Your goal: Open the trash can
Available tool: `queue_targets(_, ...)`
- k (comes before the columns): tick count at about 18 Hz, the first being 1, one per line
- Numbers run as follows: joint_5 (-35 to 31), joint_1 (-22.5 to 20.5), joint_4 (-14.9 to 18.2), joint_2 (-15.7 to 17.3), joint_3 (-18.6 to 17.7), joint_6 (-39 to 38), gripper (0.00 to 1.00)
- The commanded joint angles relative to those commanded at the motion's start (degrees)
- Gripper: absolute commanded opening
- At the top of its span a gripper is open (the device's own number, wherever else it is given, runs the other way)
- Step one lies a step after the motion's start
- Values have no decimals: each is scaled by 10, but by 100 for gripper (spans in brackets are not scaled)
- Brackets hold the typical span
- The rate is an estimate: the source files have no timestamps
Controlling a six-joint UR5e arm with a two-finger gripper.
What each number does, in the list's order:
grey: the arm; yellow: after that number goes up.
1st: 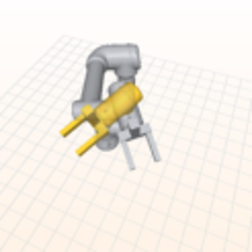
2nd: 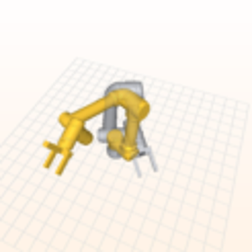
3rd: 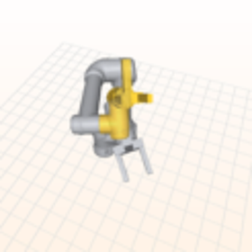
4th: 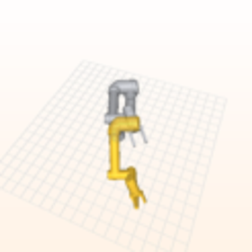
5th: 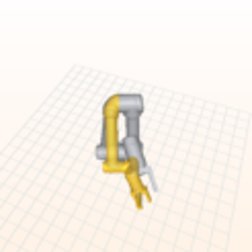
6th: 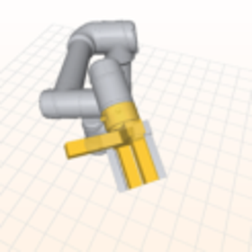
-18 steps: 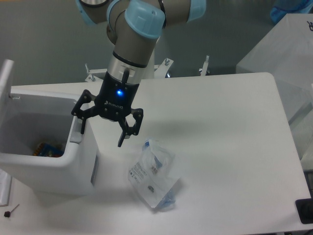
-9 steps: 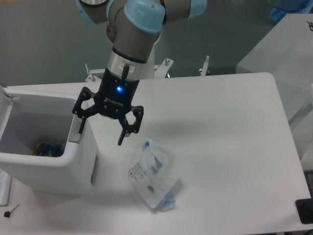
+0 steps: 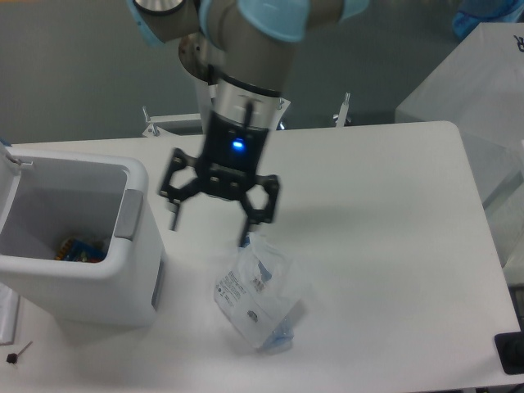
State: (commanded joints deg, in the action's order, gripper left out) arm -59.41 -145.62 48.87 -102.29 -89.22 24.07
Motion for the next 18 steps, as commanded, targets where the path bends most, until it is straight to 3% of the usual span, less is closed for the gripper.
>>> queue_targets(5, -8, -69, 1, -33, -11, 140, 100)
queue_targets(7, -47, -95, 1, -50, -14, 201, 100)
queue_targets(11, -143, -102, 9, -63, -5, 277, 100)
queue_targets(14, -163, -102, 11, -90, 11, 312, 100)
queue_targets(18, -228, -102, 74, -115, 54, 424, 100)
